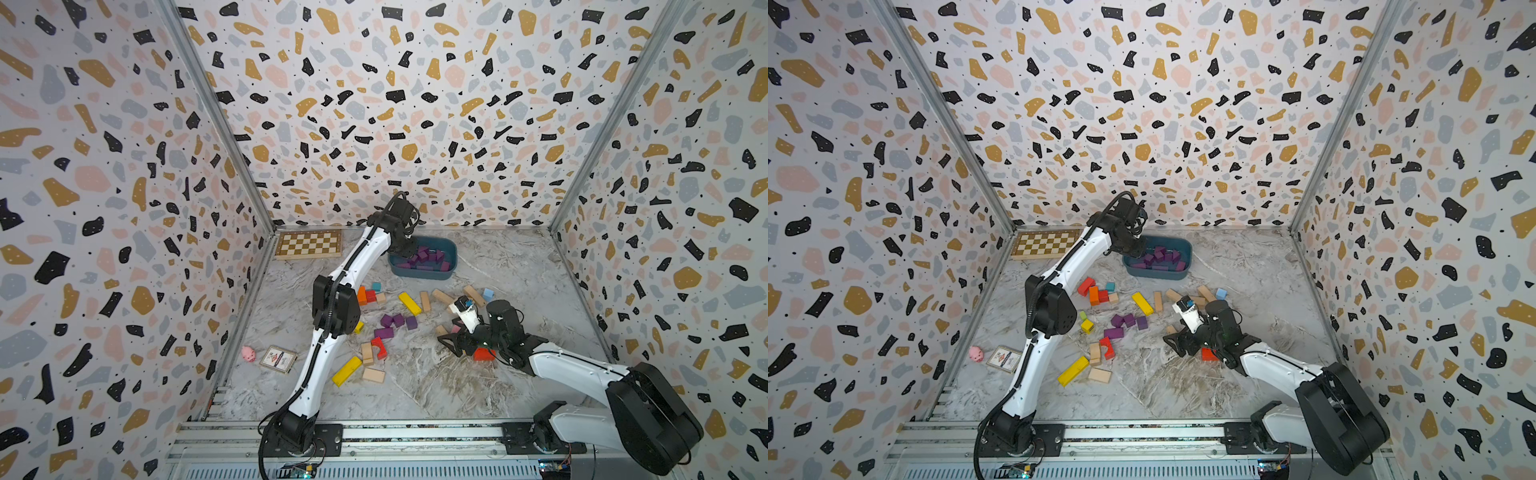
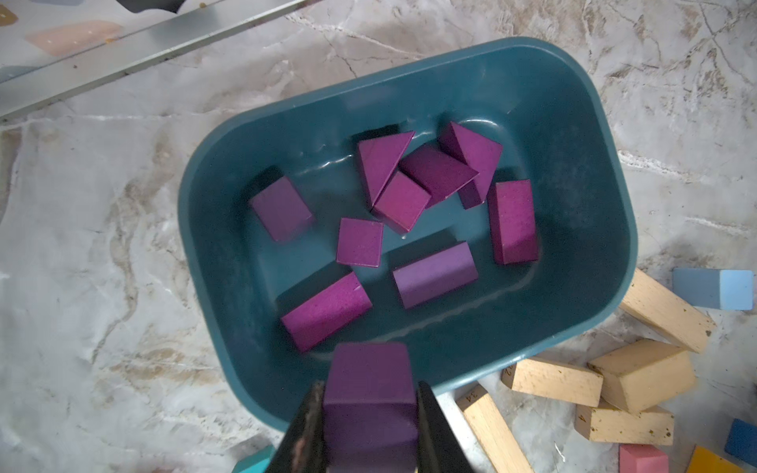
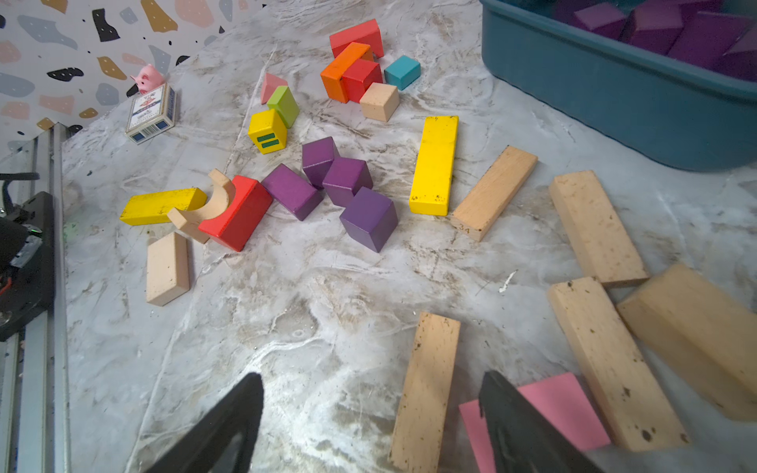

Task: Pick purple bricks into the storage bin
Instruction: Place the building block in the storage box.

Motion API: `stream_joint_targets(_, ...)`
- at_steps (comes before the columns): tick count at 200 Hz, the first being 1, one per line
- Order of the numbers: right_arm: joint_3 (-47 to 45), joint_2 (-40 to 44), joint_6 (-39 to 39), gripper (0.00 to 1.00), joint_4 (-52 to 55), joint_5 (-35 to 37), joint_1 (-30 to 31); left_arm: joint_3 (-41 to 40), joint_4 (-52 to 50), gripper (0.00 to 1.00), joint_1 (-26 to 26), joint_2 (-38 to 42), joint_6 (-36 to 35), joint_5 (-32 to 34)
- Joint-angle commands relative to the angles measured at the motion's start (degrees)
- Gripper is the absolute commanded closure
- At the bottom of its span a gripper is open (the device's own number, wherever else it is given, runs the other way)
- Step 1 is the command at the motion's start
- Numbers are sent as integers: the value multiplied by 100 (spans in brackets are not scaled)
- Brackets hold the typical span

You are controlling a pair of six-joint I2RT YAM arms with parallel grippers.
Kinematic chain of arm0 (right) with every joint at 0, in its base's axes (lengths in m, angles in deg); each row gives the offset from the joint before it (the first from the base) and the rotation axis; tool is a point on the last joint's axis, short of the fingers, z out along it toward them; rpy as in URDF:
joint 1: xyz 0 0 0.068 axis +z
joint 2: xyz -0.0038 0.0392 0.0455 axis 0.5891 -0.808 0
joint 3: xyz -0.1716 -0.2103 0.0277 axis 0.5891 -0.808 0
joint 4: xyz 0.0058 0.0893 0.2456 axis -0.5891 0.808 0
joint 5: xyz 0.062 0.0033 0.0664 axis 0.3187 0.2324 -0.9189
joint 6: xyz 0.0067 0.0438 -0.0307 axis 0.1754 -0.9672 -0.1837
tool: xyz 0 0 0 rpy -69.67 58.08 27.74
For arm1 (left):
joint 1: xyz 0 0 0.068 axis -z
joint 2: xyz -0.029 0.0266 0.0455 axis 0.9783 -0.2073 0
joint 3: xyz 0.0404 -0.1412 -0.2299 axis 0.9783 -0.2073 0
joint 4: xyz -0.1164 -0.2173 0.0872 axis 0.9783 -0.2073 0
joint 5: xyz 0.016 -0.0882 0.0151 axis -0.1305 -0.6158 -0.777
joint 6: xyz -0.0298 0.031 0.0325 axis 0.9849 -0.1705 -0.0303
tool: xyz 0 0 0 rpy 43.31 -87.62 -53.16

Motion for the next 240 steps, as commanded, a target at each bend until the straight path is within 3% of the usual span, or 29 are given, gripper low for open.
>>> stream_joint_targets(1,37,172,-31,16,158,31,33,128,264,100,2,-257,99,16)
stream_joint_targets(30,55,126,-27,16,148,-4,29,413,210,100,-20,-494,107,132)
stream_joint_targets(145,72,54,-42,15,100,-84,30,297,525,100,-235,-516,34,569)
stream_joint_targets(184,72,29,-35,15,87,-102,36,306,570,89,-238,-499,-34,578)
stream_joint_targets(240,75,1,-31,15,69,-136,31,195,686,61,-244,-337,-139,561)
